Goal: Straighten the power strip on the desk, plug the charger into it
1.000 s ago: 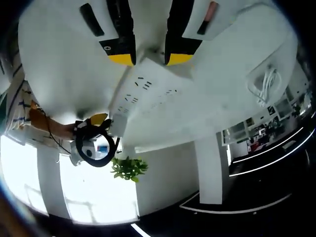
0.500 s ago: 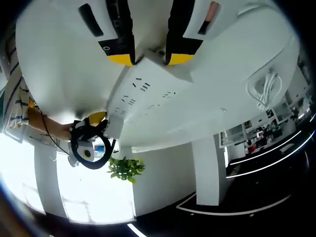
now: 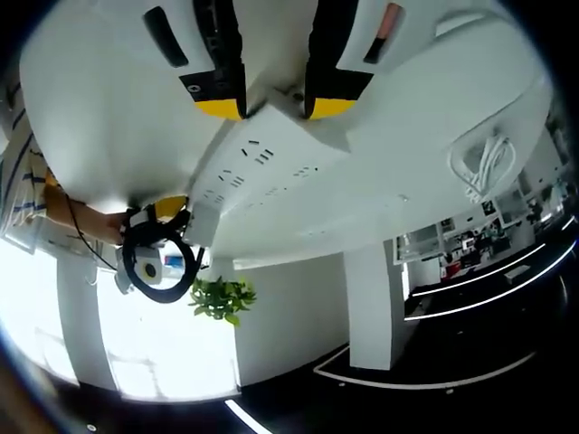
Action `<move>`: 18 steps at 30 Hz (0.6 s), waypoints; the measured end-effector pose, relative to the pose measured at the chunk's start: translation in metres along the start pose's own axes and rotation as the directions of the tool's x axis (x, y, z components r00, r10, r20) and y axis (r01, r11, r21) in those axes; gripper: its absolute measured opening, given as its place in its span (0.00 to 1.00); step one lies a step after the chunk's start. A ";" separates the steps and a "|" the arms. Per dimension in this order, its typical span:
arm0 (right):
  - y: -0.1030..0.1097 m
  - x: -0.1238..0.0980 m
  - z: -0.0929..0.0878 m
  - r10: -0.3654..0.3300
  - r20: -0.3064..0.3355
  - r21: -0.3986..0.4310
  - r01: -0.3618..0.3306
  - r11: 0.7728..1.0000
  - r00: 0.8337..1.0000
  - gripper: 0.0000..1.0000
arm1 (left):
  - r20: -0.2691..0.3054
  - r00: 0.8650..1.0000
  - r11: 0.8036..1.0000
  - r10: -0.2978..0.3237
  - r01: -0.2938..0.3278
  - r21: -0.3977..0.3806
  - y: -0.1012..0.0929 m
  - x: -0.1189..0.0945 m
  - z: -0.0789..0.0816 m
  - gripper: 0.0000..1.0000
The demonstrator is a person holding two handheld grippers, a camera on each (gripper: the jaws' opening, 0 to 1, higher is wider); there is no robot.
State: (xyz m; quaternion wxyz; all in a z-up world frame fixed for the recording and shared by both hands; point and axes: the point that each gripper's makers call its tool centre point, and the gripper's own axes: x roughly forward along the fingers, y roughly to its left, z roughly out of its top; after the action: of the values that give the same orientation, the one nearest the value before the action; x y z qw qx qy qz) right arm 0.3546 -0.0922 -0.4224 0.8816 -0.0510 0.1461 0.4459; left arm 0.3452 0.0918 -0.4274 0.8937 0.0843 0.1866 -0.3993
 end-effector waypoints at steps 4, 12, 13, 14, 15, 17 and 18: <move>-0.001 0.001 0.000 -0.015 0.007 -0.002 0.015 1.000 1.000 0.22 | 0.009 1.000 1.000 0.003 -0.003 -0.001 0.002 0.002 0.001 0.25; -0.004 0.003 0.002 -0.070 0.020 -0.025 0.071 0.997 0.997 0.21 | 0.035 0.999 1.000 0.024 -0.024 -0.002 0.005 0.006 0.002 0.25; -0.005 0.003 0.002 -0.073 0.020 -0.026 0.074 0.997 0.997 0.21 | 0.036 0.999 1.000 0.026 -0.026 -0.003 0.005 0.006 0.002 0.25; -0.006 0.004 0.002 -0.078 0.020 -0.026 0.078 0.997 0.997 0.21 | 0.039 0.999 1.000 0.027 -0.027 -0.003 0.005 0.007 0.002 0.25; -0.007 0.004 0.003 -0.082 0.020 -0.026 0.082 0.996 0.996 0.21 | 0.043 0.999 1.000 0.028 -0.028 -0.003 0.006 0.007 0.003 0.25; -0.008 0.004 0.003 -0.092 0.017 -0.035 0.093 0.995 0.996 0.20 | 0.046 0.999 1.000 0.030 -0.030 -0.006 0.007 0.008 0.003 0.25; -0.008 0.004 0.004 -0.096 0.015 -0.043 0.097 0.994 0.995 0.20 | 0.046 0.998 1.000 0.031 -0.031 -0.002 0.007 0.008 0.003 0.25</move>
State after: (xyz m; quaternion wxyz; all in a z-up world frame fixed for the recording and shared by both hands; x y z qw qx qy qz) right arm 0.3645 -0.0930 -0.4205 0.9017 -0.0744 0.1279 0.4062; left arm 0.3562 0.0900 -0.4277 0.9039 0.0775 0.1650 -0.3869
